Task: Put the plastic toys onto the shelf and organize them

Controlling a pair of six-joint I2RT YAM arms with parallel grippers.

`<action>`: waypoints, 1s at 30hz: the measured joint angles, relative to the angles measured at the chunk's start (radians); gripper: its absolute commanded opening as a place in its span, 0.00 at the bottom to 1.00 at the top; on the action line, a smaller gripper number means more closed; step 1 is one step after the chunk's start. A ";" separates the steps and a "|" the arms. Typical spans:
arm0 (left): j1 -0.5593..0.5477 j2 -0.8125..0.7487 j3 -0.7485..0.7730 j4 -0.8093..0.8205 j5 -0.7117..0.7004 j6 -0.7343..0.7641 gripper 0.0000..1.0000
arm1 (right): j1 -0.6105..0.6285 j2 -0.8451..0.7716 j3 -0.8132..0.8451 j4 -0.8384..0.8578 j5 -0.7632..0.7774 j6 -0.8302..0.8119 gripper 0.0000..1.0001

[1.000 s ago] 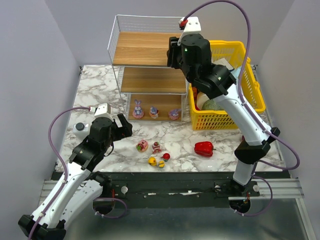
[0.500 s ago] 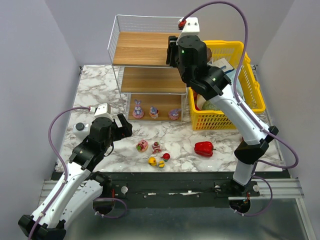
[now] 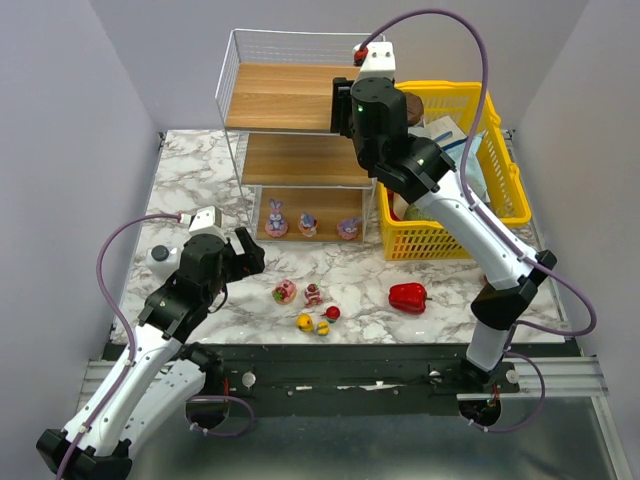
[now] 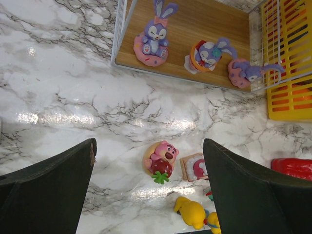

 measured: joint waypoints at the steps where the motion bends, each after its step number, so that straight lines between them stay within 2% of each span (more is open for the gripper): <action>1: 0.000 0.001 0.000 0.000 0.000 0.000 0.99 | 0.000 0.000 -0.005 -0.002 0.000 0.000 0.66; 18: 0.000 0.002 0.000 -0.001 0.000 0.000 0.99 | 0.002 -0.032 0.003 -0.010 -0.102 0.029 0.81; 30: 0.000 0.002 0.000 -0.001 0.000 0.000 0.99 | 0.002 -0.139 0.006 -0.006 -0.157 0.026 0.83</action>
